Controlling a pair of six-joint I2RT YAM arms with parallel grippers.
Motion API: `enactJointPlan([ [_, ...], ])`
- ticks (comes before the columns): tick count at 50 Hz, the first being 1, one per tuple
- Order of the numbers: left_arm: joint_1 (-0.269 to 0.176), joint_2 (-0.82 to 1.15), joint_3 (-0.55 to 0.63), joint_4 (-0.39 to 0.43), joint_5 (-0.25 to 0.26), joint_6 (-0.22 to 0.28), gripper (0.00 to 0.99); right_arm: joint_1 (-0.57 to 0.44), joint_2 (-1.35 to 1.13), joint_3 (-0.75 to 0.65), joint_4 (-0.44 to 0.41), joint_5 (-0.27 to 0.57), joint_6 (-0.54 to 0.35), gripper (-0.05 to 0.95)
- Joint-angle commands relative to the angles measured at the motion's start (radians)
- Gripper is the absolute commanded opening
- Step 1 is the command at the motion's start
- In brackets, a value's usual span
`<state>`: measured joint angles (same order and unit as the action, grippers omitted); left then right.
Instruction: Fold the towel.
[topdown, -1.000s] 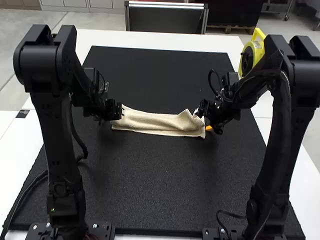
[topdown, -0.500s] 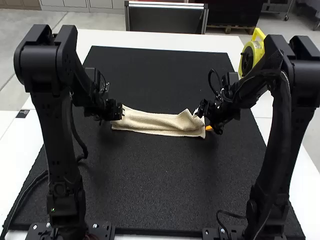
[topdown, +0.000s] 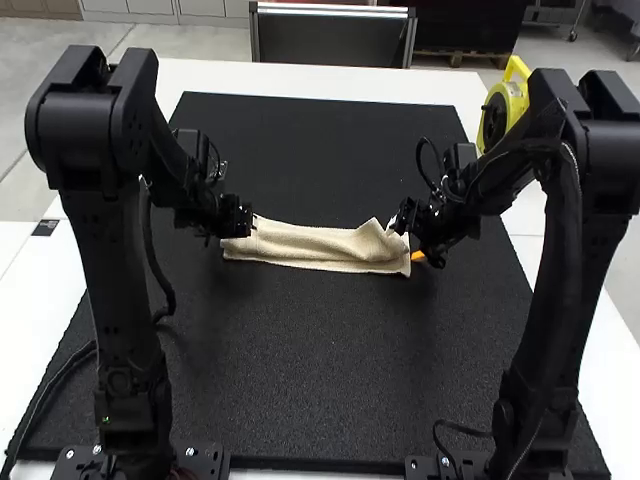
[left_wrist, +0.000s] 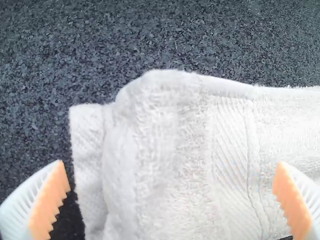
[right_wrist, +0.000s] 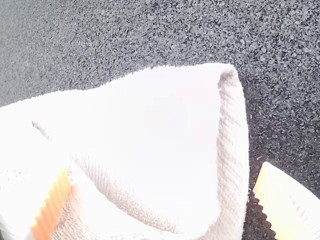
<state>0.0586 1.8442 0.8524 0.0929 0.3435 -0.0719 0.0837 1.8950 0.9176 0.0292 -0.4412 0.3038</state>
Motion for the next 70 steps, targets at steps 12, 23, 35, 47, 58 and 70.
enactJointPlan([
  [12,-0.008,-0.034,0.025,-0.001,0.009,-0.005,0.959,-0.016,0.003,0.004,-0.015,0.131,-0.006,0.87],
  [23,-0.008,-0.034,0.028,-0.001,0.009,-0.005,0.959,-0.016,-0.002,0.035,-0.031,0.128,-0.002,0.87],
  [35,-0.009,-0.033,0.027,0.002,0.009,-0.005,0.959,-0.016,-0.004,0.073,-0.045,0.127,0.004,0.87],
  [47,-0.023,-0.048,0.103,-0.027,0.008,-0.029,0.959,0.008,-0.010,0.109,-0.087,0.102,0.008,0.87],
  [58,-0.023,-0.054,0.122,-0.039,0.009,-0.029,0.959,0.027,-0.013,0.109,-0.100,0.088,0.014,0.87],
  [70,-0.025,-0.063,0.116,-0.044,0.011,-0.029,0.959,0.062,-0.017,0.098,-0.104,0.081,0.015,0.87],
])
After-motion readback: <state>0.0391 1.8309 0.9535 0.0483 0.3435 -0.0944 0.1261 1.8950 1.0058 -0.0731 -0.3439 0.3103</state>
